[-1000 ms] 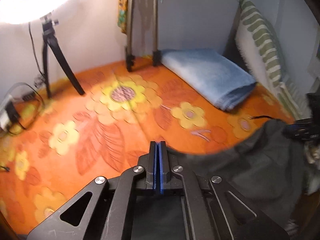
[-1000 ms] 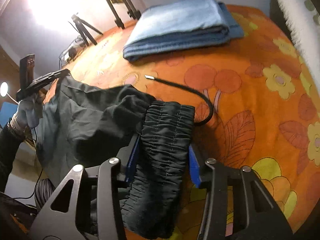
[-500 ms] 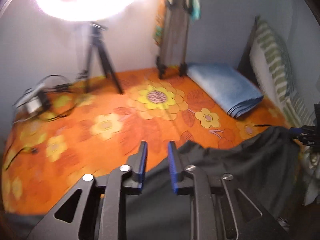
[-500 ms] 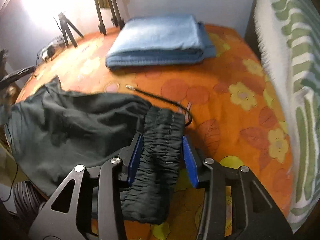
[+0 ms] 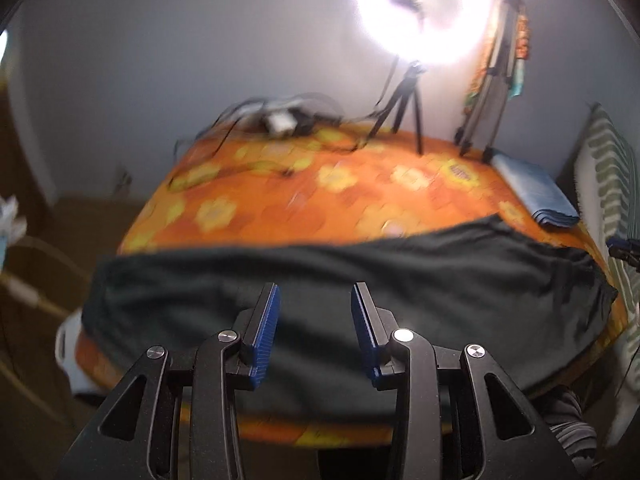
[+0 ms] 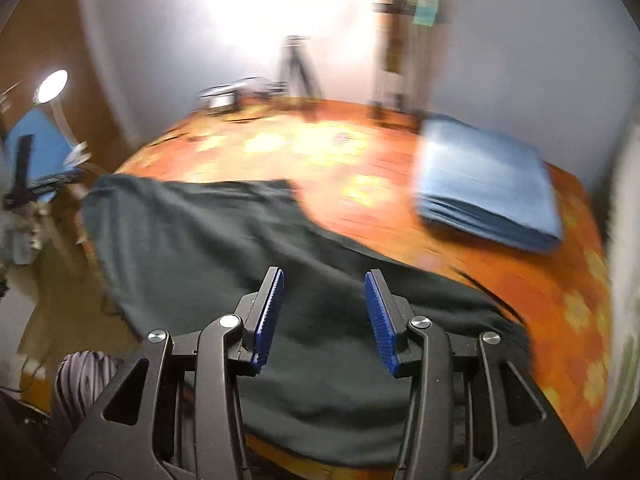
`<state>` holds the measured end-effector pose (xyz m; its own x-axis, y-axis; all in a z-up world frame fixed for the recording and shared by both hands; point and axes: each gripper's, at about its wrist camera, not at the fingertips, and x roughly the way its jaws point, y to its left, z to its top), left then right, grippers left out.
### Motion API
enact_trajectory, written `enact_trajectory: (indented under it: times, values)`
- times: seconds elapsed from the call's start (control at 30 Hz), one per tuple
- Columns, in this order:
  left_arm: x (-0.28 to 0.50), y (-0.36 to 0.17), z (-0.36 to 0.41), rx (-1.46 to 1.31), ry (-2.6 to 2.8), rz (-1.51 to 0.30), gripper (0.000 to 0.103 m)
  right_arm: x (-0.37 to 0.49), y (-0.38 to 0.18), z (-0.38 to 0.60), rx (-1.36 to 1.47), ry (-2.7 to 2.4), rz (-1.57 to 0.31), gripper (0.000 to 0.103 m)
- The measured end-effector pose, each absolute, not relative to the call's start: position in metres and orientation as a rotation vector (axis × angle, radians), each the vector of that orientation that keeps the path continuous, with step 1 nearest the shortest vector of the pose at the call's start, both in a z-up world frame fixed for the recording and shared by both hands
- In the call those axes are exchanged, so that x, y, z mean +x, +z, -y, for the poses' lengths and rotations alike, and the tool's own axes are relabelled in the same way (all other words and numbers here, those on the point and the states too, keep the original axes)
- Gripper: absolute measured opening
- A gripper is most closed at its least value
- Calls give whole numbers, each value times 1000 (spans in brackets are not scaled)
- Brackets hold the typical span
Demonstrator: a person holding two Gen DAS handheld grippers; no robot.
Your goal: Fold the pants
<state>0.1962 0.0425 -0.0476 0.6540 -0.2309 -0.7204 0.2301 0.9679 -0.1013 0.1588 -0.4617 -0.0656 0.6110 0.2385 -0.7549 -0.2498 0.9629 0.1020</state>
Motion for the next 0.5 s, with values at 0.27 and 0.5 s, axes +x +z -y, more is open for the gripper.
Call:
enact_trajectory:
  times: [0.27, 0.5]
  values:
    - [192, -110, -83, -79, -206, -900, 36, 197, -90, 276, -200, 645, -929, 44]
    - [185, -127, -137, -151, -137, -874, 36, 208, -131, 159, -317, 809, -981, 41]
